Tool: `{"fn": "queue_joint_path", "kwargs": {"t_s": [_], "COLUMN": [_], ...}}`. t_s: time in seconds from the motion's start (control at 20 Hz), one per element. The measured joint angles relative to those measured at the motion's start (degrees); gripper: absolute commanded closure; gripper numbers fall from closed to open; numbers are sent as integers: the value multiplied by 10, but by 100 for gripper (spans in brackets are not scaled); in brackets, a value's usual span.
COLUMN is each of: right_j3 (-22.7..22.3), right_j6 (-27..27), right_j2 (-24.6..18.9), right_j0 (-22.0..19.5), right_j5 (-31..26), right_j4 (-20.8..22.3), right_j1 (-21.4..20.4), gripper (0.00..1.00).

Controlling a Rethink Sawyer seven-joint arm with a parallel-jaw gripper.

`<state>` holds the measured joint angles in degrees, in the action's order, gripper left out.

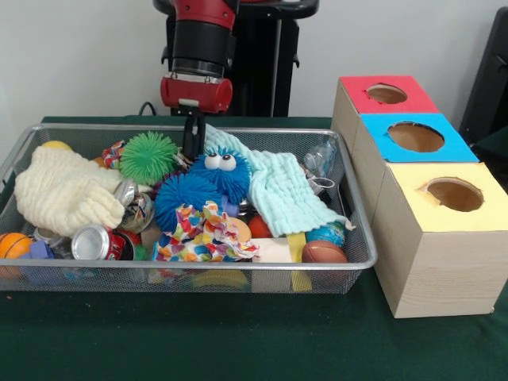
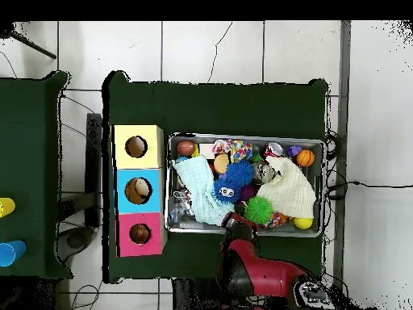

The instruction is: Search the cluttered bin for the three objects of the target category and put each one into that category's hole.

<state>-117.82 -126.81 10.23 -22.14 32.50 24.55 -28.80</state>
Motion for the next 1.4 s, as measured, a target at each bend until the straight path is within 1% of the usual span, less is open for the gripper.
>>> {"fn": "queue_joint_path", "kwargs": {"t_s": [0.1, 0.25, 0.3, 0.45, 0.5, 0.6, 0.65, 0.7, 0.9, 1.05, 1.2, 1.4], "right_j3": [-2, -10, -18, -23, -27, -30, -30, -31, -31, -31, -31, -31], "right_j6": [0, 0, 0, 0, 0, 0, 0, 0, 0, 0, 0, 0], "right_j2": [1, 3, 4, 6, 6, 6, 7, 17, 22, 25, 30, 39], "right_j0": [7, 33, 57, 83, 104, 120, 123, 140, 144, 139, 131, 133], "right_j5": [0, -5, -18, -38, -63, -88, -93, -124, -141, -159, -170, -171], "right_j4": [-5, -24, -44, -64, -79, -90, -92, -103, -104, -102, -91, -87], "right_j1": [-6, -28, -51, -75, -98, -117, -120, -136, -143, -147, -144, -137], "gripper": [100, 100, 100, 100, 100, 100, 100, 0, 0, 0, 0, 0]}}
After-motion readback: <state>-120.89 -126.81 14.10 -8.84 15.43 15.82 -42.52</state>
